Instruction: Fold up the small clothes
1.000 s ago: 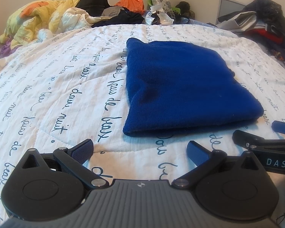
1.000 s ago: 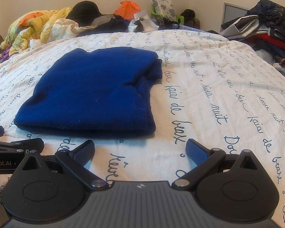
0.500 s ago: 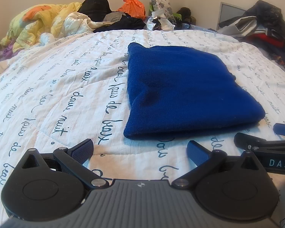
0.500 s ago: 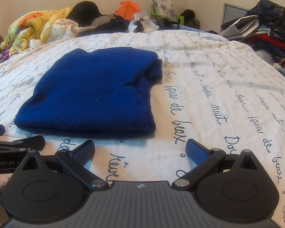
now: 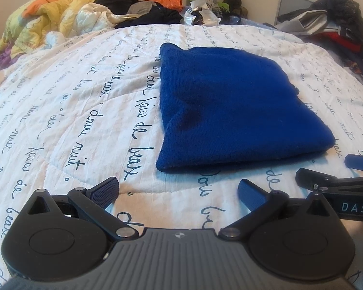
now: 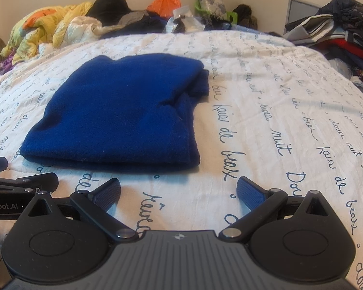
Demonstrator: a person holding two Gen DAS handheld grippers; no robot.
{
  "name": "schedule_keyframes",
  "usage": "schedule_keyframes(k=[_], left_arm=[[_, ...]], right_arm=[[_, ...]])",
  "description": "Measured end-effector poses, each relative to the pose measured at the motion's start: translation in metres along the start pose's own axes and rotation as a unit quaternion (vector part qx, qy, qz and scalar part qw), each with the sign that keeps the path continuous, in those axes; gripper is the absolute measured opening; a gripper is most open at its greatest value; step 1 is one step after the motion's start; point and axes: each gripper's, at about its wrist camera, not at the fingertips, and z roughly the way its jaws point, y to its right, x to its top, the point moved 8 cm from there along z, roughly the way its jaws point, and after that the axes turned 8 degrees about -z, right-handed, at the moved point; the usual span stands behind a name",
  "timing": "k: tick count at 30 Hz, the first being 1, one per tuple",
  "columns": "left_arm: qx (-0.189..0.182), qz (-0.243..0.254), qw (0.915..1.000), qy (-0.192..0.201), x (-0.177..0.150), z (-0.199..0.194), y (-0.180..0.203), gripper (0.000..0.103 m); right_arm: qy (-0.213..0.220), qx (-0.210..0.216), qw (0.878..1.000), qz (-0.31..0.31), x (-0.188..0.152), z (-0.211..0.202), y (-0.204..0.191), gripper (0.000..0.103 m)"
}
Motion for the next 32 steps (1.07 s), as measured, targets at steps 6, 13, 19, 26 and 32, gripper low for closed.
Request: schedule_keyframes(k=[6, 13, 19, 26, 32], left_arm=[[0.008, -0.001, 0.9999, -0.006, -0.001, 0.000, 0.001, 0.103], [-0.001, -0.015, 0.9995, -0.029, 0.003, -0.005, 0.000, 0.103], [-0.002, -0.014, 0.9997, -0.018, 0.006, -0.013, 0.002, 0.103], [0.001, -0.014, 0.9999, 0.000, 0.005, -0.018, 0.000, 0.100], [-0.013, -0.012, 0.9998, 0.012, 0.005, -0.028, -0.010, 0.103]], right_arm=[[-0.014, -0.003, 1.000, 0.002, -0.001, 0.001, -0.004, 0.103], [-0.026, 0.003, 1.000, 0.010, 0.005, -0.005, -0.003, 0.103], [-0.021, 0.002, 1.000, 0.011, 0.011, -0.014, -0.002, 0.103], [-0.018, 0.006, 1.000, 0.006, 0.012, -0.016, -0.004, 0.103], [-0.016, 0.023, 1.000, 0.010, 0.012, -0.018, -0.005, 0.103]])
